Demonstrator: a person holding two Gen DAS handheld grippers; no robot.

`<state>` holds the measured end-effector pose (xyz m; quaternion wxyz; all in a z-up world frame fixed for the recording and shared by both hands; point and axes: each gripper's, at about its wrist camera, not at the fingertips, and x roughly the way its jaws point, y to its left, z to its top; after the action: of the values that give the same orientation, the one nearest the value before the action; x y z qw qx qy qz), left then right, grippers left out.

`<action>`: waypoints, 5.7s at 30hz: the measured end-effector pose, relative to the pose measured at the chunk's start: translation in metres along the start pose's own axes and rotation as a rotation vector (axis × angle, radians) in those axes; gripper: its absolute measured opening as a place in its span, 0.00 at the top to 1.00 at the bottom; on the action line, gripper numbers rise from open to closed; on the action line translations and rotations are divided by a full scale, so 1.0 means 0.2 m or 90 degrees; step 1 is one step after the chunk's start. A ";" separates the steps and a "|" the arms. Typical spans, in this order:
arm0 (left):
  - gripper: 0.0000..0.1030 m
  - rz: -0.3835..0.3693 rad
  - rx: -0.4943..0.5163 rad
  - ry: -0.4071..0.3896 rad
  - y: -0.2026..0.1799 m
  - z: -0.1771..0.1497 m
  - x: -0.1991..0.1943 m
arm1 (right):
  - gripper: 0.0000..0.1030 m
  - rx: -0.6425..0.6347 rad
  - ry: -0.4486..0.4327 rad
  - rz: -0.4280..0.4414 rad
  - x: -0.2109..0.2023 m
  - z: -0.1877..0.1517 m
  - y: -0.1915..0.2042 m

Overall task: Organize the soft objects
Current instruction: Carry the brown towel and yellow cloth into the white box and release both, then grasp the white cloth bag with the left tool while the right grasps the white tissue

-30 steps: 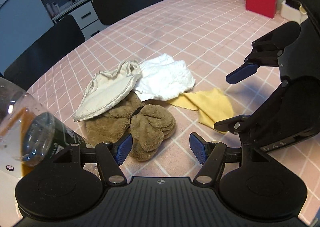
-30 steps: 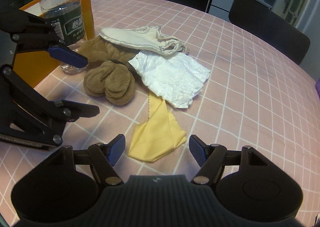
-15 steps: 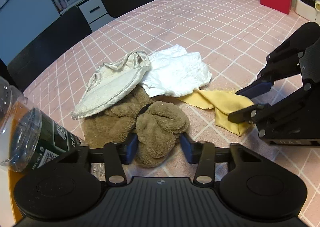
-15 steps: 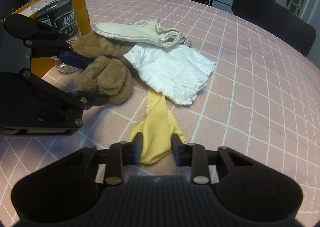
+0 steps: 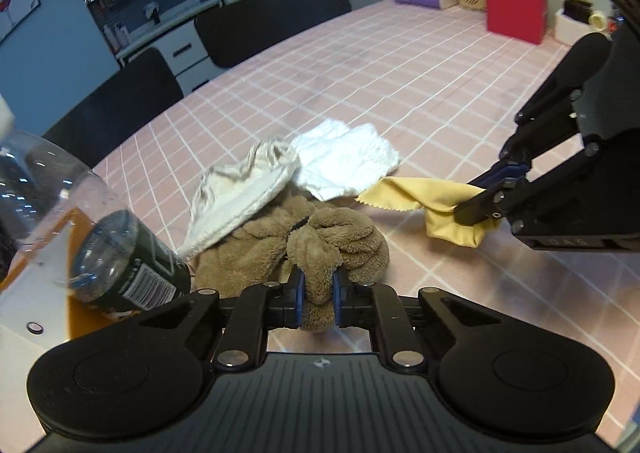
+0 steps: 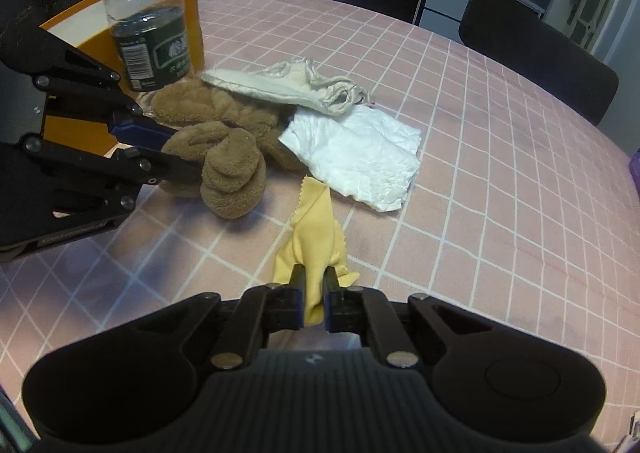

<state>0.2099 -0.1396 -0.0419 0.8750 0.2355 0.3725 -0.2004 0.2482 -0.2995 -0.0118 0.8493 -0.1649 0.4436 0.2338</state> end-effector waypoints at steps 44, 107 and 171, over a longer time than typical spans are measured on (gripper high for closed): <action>0.88 0.161 -0.100 -0.078 0.86 -0.43 -0.63 | 0.94 -0.230 -0.088 0.074 -0.19 0.79 1.08; 0.41 0.053 0.177 -0.112 0.11 -0.02 -0.40 | 0.30 -0.099 -0.080 -0.046 -0.22 0.37 0.30; 0.95 0.066 0.134 0.044 0.08 0.24 0.29 | 0.82 -0.120 -0.035 0.014 0.36 0.41 -0.12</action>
<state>0.2816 -0.1644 -0.0517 0.8415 0.3515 0.3664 -0.1845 0.3521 -0.2613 -0.0245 0.8392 -0.2328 0.3982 0.2881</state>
